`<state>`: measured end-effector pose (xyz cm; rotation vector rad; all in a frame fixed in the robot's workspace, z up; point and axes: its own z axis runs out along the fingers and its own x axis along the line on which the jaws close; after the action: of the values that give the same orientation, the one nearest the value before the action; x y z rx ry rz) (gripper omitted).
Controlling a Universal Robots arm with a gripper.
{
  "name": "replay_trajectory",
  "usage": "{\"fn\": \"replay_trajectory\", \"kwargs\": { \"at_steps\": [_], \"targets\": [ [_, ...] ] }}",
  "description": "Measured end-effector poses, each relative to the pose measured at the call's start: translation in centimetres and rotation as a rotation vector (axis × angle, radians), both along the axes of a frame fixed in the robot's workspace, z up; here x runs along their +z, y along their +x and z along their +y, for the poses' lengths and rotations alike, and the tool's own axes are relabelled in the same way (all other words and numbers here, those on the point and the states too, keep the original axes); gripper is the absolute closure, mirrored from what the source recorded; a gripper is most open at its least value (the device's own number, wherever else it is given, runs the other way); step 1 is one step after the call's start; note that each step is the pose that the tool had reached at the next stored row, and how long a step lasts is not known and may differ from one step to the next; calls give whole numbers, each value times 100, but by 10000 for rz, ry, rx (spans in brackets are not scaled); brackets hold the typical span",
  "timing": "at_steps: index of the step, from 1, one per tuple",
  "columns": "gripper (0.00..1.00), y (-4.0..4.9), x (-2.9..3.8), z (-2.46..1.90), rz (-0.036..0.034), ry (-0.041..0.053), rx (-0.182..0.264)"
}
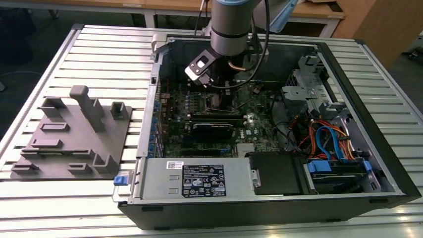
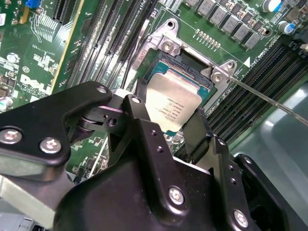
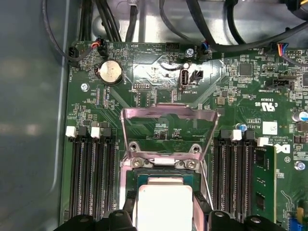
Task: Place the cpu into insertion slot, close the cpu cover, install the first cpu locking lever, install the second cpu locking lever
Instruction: 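Place the cpu into insertion slot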
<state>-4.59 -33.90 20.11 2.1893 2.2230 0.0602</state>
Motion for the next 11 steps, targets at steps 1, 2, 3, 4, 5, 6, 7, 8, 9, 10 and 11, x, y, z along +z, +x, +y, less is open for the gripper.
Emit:
{"fn": "replay_trajectory", "kwargs": {
  "at_steps": [1, 2, 3, 4, 5, 6, 7, 8, 9, 10, 11],
  "targets": [
    [46, 0, -5, 1, 0, 0, 1],
    [46, -1, -10, 1, 1, -1, -1],
    [46, -6, -15, 1, 1, -2, -11],
    [46, -14, -19, 1, 2, -2, -25],
    [46, -24, -23, 0, 2, -2, -39],
    [46, -29, -27, 1, 0, -1, -51],
    [46, -29, -32, 2, 0, 1, -58],
    [46, -29, -37, 2, 0, 0, -69],
    [46, -29, -42, 1, 0, 0, -74],
    [46, -28, -49, 1, 0, 0, -77],
    [46, -28, -53, 1, 0, 0, -78]
  ]
}}
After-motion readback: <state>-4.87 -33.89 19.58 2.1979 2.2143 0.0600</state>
